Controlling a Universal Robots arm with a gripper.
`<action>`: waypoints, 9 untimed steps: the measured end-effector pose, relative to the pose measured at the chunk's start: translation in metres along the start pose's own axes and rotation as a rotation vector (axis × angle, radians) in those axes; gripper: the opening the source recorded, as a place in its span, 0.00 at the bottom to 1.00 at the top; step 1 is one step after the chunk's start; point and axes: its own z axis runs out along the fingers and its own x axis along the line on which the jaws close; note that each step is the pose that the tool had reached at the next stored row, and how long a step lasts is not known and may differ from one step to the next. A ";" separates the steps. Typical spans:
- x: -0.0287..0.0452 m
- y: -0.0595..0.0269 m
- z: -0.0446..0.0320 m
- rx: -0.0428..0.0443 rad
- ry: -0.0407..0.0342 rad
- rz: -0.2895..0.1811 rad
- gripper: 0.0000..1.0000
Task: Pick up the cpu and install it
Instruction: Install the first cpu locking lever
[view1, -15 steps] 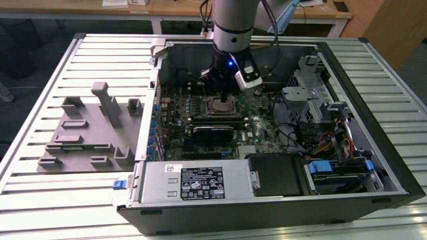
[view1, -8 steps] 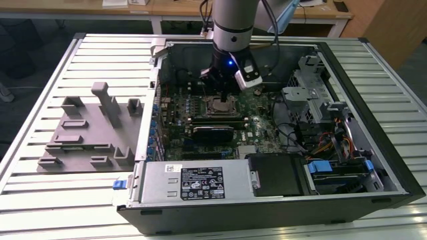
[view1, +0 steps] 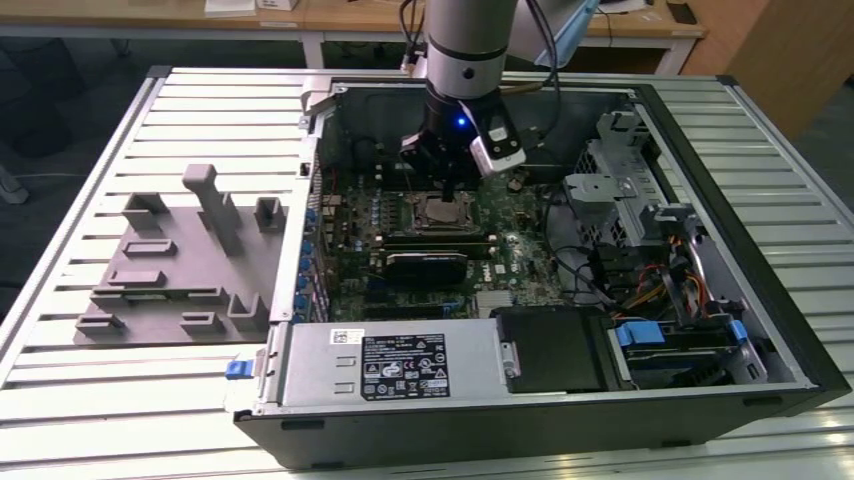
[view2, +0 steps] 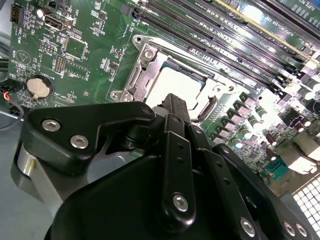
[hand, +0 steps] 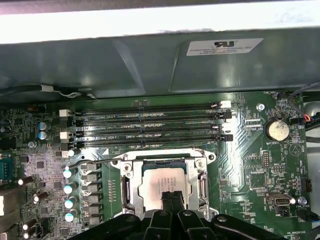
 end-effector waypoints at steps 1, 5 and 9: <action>0.0000 0.0000 0.0000 -0.0001 0.0000 0.000 0.11; 0.0000 0.0000 -0.0001 0.0000 0.0000 0.000 0.11; 0.0006 0.0000 -0.0002 0.0001 0.0000 0.000 0.11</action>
